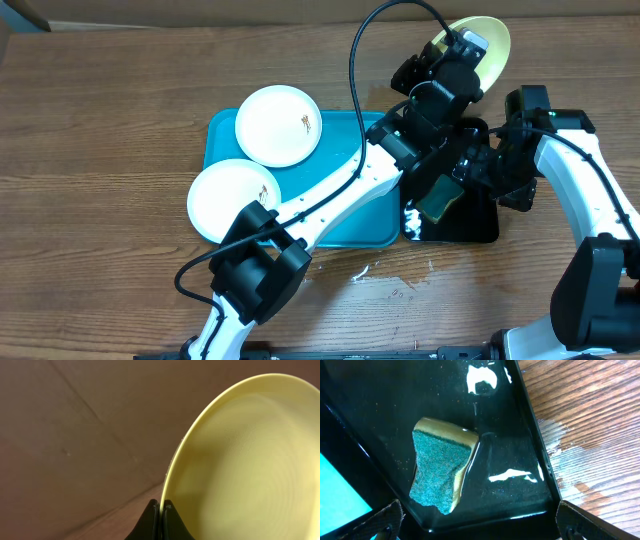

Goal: Clean dirty plates on tray and stack at the side
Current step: 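Hold the yellow plate upright above the black tray with the left gripper, then carry the yellow plate left across the teal tray with the left gripper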

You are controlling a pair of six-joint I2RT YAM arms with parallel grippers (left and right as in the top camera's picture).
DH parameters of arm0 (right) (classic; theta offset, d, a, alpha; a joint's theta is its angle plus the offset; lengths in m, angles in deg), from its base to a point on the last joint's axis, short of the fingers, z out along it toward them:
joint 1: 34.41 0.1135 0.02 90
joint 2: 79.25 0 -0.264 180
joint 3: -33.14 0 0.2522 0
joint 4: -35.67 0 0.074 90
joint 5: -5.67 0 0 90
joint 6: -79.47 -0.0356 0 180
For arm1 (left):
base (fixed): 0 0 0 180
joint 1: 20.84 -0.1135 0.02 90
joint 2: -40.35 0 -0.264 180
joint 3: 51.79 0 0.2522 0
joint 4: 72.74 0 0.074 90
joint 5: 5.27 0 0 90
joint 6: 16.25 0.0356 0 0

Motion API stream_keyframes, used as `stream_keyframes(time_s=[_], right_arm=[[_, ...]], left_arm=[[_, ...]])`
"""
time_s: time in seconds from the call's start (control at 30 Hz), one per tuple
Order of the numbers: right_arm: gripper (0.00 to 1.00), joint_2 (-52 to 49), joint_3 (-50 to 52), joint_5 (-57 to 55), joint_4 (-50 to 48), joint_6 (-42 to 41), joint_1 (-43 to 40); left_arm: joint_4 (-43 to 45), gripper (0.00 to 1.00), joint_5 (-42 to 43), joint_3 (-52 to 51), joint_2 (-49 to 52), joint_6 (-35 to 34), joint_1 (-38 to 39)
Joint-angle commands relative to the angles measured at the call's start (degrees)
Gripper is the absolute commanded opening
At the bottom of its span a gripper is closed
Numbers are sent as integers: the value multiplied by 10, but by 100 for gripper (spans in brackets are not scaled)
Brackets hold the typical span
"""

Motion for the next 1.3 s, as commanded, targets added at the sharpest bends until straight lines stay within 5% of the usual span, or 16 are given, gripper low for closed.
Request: stream_keyframes(time_s=[0.0, 0.2, 0.57, 1.1, 1.27], right_arm=[[100, 16, -14, 5, 0, 4, 0], [100, 16, -15, 5, 1, 3, 0], [100, 16, -15, 5, 1, 4, -1], [100, 16, -15, 4, 3, 4, -1], [100, 16, -33, 21, 1, -1, -2]], left_arm=[[30, 4, -69, 13, -3, 43, 19], [89, 4, -137, 13, -3, 109, 43], [25, 4, -230, 13, -3, 128, 83], [-27, 4, -260, 13, -5, 52, 82], [-55, 4, -210, 12, -3, 24, 78]])
